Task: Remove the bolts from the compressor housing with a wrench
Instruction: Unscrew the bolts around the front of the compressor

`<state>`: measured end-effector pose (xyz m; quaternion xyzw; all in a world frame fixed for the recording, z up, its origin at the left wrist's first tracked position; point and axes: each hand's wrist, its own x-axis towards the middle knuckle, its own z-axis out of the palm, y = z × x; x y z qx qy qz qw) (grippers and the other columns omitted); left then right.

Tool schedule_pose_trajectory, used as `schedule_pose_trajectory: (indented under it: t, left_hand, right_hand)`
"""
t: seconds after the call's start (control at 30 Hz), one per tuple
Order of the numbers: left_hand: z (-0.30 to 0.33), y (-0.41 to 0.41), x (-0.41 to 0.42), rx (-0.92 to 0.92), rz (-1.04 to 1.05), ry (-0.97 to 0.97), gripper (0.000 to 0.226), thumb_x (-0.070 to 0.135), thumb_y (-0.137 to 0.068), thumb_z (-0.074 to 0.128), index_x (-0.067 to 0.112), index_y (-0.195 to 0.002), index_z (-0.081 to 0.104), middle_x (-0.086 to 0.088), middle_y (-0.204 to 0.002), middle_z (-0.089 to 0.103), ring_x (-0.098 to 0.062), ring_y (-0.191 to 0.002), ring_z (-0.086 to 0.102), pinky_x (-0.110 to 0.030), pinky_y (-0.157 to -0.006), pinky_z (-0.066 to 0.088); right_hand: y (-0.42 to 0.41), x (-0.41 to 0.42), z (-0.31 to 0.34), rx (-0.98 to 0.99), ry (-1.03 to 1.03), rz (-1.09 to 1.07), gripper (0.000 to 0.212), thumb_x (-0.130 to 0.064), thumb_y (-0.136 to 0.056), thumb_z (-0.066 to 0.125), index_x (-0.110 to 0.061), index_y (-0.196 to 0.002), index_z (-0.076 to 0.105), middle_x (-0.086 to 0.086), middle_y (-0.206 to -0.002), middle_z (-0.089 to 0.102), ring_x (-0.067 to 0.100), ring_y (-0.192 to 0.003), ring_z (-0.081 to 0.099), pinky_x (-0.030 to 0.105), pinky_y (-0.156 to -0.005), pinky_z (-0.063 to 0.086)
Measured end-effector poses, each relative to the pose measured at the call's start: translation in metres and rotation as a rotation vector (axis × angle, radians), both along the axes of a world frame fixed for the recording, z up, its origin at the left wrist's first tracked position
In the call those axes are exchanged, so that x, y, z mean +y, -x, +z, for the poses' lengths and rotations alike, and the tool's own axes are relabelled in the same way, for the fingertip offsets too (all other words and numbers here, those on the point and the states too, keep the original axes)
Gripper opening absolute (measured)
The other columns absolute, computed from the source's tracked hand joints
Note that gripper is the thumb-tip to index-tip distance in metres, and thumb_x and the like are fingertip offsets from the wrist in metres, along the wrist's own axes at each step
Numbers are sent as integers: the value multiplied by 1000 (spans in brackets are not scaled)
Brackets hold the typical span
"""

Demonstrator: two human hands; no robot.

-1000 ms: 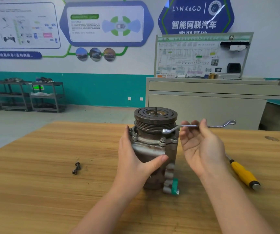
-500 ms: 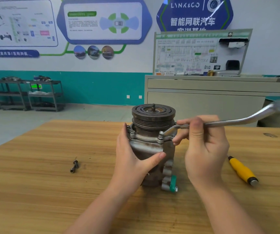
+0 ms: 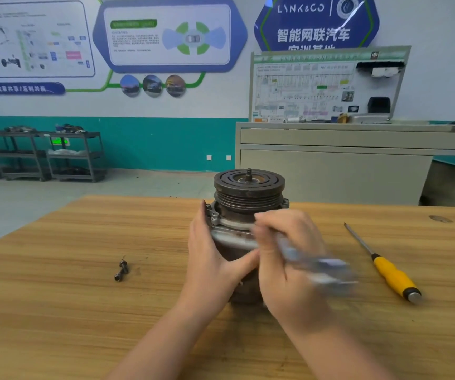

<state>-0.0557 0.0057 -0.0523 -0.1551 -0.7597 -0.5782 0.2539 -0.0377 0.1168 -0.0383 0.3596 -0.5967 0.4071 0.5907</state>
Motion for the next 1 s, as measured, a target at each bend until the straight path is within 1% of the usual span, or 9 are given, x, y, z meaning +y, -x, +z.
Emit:
schedule_pose_trajectory:
  t: [0.07,0.13,0.2,0.33,0.43,0.53,0.67,0.8,1.0]
  left_hand:
    - [-10,0,-3,59,41,18,124,64,-54,76,23,-151,10,19,-139,26,0,-137,23,-16,-111,20]
    - [-19,0,-4,61,44,26,124,70,-54,76,33,-149,6,36,-134,20,17,-130,20,-3,-104,16]
    - [-21,5,-5,59,62,18,124,74,-51,74,40,-147,3,49,-127,12,31,-122,13,5,-96,15]
    - [-18,3,-5,38,49,25,126,74,-49,72,41,-149,2,52,-126,13,32,-121,12,-4,-99,17]
    - [-19,5,-5,35,51,29,124,73,-49,72,43,-147,2,50,-126,14,31,-121,13,-4,-98,17]
    - [-18,3,-5,30,39,15,125,72,-48,73,43,-147,3,50,-127,14,29,-122,15,-8,-102,18]
    - [-18,1,-7,19,13,22,120,68,-55,78,40,-149,8,33,-138,23,13,-133,22,-22,-112,22]
    - [-18,2,-8,37,-9,36,112,64,-56,78,50,-143,9,38,-137,23,17,-131,21,-18,-109,23]
    - [-18,5,-8,57,14,33,103,68,-53,75,64,-130,7,49,-129,19,22,-128,20,-6,-101,22]
  right_hand:
    - [4,5,0,-129,247,125,27,-36,-103,39,-22,-90,58,-2,-84,59,10,-66,55,22,-63,43]
    - [5,5,6,-225,485,280,27,-34,-102,36,-25,-85,55,0,-79,63,14,-50,48,21,-53,39]
    - [9,9,10,-369,657,399,26,-29,-100,35,-18,-82,50,1,-73,67,14,-43,44,19,-46,37]
    - [23,29,23,-788,846,596,21,-19,-103,35,-16,-88,49,0,-62,67,11,-39,46,17,-42,39]
    - [29,43,31,-955,892,903,19,-16,-102,36,-14,-90,51,6,-64,66,13,-46,56,18,-45,46]
    - [28,51,34,-849,913,1044,23,-16,-102,34,-13,-89,52,8,-68,68,15,-53,62,19,-51,50]
    - [24,46,33,-658,842,752,21,-17,-104,35,-14,-88,47,6,-67,68,14,-51,60,21,-50,49]
    - [22,39,28,-512,692,473,16,-21,-102,41,-22,-88,47,5,-69,69,14,-48,59,22,-48,48]
    - [13,28,24,-334,468,308,8,-37,-95,52,-35,-88,52,2,-80,70,13,-53,64,22,-50,50]
